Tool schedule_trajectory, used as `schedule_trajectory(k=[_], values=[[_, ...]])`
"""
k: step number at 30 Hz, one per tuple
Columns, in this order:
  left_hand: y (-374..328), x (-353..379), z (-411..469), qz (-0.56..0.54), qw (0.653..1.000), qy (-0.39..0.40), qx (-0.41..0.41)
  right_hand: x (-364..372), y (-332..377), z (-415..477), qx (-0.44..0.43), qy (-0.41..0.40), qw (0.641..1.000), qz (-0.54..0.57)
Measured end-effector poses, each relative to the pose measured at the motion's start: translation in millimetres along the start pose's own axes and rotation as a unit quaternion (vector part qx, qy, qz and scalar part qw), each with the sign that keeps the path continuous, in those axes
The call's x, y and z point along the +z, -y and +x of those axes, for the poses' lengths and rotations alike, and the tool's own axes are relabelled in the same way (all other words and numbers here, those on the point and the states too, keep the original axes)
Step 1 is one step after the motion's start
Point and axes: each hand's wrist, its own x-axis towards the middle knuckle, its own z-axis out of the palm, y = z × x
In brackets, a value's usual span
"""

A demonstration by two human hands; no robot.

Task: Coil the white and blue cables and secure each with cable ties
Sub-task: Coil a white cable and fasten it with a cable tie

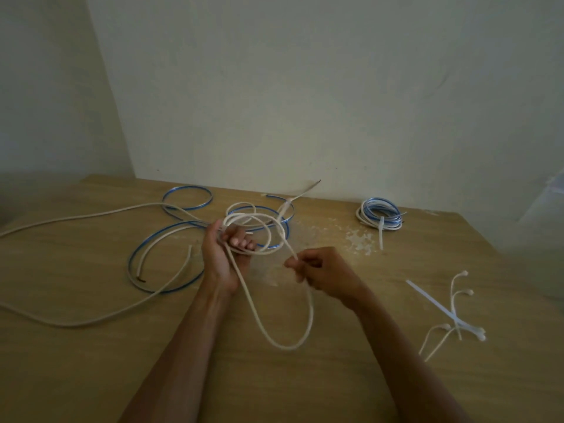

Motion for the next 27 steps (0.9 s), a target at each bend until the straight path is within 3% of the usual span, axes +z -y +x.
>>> schedule_trajectory(k=[2, 4, 6, 10, 11, 13, 15, 17, 19, 23, 27], values=[[-10, -10, 3, -0.049, 0.998, -0.033, 0.034, -25, -10, 1, 0.003, -0.1, 0.994, 0.051], [-21, -20, 5, -0.098, 0.994, -0.041, 0.039, -49, -23, 2, 0.011, -0.266, 0.959, 0.101], [-27, -23, 5, -0.082, 0.995, -0.034, 0.037, -62, -37, 4, 0.024, -0.344, 0.937, 0.049], [-18, -14, 5, 0.015, 1.0, 0.024, -0.01, -42, -43, 11, 0.101, -0.231, 0.962, -0.104], [-15, -12, 4, 0.034, 0.998, 0.042, -0.027, -33, -41, 13, 0.092, -0.236, 0.953, -0.164], [-10, -7, 0, 0.072, 0.992, 0.08, -0.068, -12, -34, 12, -0.008, -0.267, 0.939, -0.215], [-6, 0, -4, 0.112, 0.981, 0.114, -0.113, 3, -19, 10, -0.072, -0.238, 0.955, -0.161], [-1, 4, -8, 0.146, 0.969, 0.138, -0.144, 16, -5, 4, -0.065, -0.136, 0.988, -0.029], [2, 6, -9, 0.166, 0.962, 0.15, -0.157, 23, 4, 0, -0.079, -0.102, 0.989, 0.072], [12, 9, -9, 0.209, 0.956, 0.124, -0.165, 19, 4, 2, -0.106, -0.199, 0.973, 0.048], [19, 11, -10, 0.299, 0.945, 0.07, -0.113, 18, -2, -1, -0.142, -0.168, 0.975, -0.009]])
